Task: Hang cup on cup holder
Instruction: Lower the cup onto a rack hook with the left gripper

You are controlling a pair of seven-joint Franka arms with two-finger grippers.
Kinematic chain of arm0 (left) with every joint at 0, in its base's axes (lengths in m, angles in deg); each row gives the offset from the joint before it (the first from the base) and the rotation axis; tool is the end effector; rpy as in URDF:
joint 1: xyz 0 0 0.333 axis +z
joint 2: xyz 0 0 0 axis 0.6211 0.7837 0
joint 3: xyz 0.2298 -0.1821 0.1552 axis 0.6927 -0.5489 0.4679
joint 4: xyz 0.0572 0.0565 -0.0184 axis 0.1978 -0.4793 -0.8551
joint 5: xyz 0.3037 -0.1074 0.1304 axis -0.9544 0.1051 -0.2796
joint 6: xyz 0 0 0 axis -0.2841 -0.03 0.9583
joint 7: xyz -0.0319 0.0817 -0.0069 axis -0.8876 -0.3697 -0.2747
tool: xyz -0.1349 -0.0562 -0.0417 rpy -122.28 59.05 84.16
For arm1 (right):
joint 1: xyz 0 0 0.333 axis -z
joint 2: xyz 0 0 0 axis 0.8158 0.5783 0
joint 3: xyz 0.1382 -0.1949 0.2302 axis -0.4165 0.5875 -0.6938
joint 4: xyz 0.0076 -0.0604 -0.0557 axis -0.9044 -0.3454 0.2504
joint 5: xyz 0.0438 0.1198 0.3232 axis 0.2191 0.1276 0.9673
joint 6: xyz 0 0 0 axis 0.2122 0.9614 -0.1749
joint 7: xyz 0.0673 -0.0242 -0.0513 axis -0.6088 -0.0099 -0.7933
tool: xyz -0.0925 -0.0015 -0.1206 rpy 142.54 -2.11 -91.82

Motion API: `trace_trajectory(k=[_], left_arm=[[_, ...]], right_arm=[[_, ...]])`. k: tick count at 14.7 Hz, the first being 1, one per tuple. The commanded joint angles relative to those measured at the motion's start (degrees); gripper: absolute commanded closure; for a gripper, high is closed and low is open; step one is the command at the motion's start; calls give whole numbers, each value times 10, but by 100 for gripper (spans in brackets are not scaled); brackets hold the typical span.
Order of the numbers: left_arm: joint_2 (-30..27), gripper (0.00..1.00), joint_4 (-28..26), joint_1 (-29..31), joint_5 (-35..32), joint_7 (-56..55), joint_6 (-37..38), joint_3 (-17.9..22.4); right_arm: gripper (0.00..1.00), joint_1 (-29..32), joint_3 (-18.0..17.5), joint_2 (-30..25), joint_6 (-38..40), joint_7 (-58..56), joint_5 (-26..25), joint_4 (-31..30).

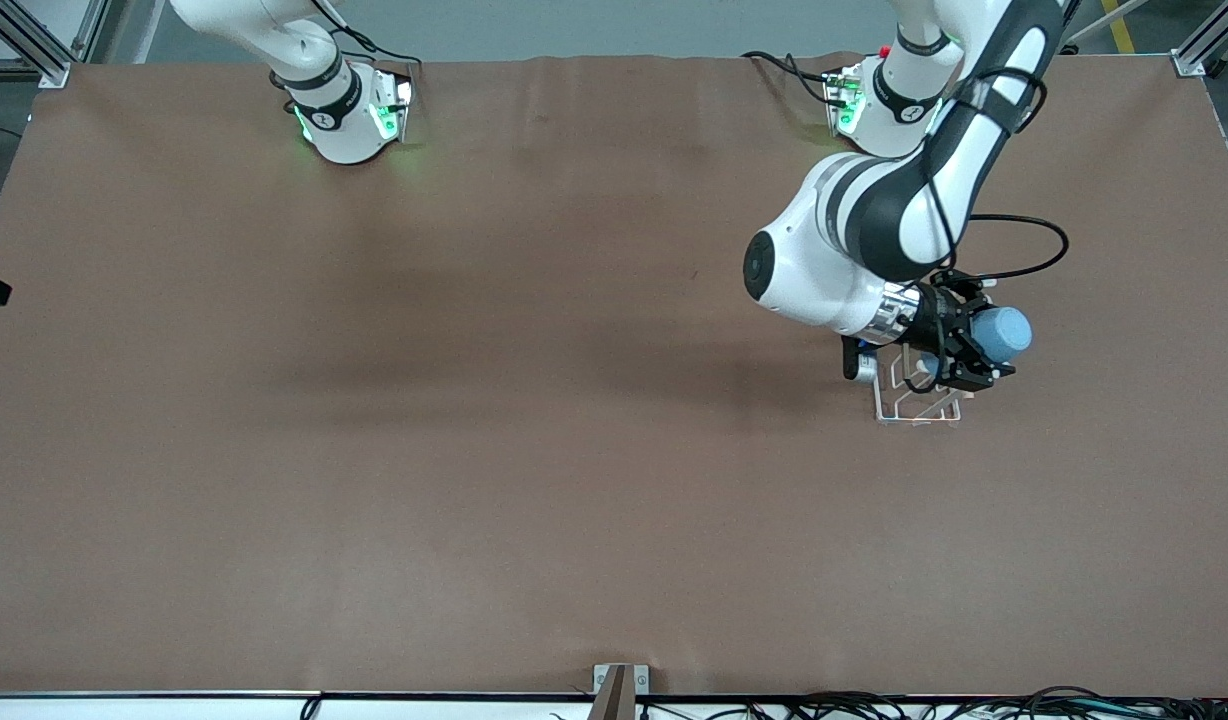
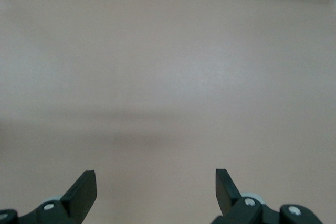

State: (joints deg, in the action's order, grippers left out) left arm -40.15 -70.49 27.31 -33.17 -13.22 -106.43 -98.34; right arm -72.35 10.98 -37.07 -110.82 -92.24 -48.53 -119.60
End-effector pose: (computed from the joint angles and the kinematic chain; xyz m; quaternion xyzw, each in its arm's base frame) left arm 0.5315 -0.1510 0.3875 -0.5650 0.6111 0.3589 0.4226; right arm 0.5410 -0.0828 0.6405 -0.9987 -0.0275 -0.0424 0.0086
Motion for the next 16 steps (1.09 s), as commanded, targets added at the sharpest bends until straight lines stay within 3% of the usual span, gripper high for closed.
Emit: trace_trajectory(k=[1, 2, 6, 12, 16], left_arm=[[4, 55, -21, -6, -14, -37, 4, -2], [11, 54, -24, -8, -14, -44, 6, -2], [36, 53, -26, -11, -15, -70, 11, -2], [65, 53, -26, -21, -29, -98, 33, -2], [74, 53, -25, -13, -44, -99, 31, -2]], right_arm=[[0, 17, -8, -13, 16, 5, -12, 4], [0, 39, -26, -18, 29, 5, -8, 4], [0, 160, -170, -35, 43, 20, -22, -1], [0, 222, -251, -68, 44, 26, -50, -33], [0, 230, -268, -75, 38, 33, -80, -46]])
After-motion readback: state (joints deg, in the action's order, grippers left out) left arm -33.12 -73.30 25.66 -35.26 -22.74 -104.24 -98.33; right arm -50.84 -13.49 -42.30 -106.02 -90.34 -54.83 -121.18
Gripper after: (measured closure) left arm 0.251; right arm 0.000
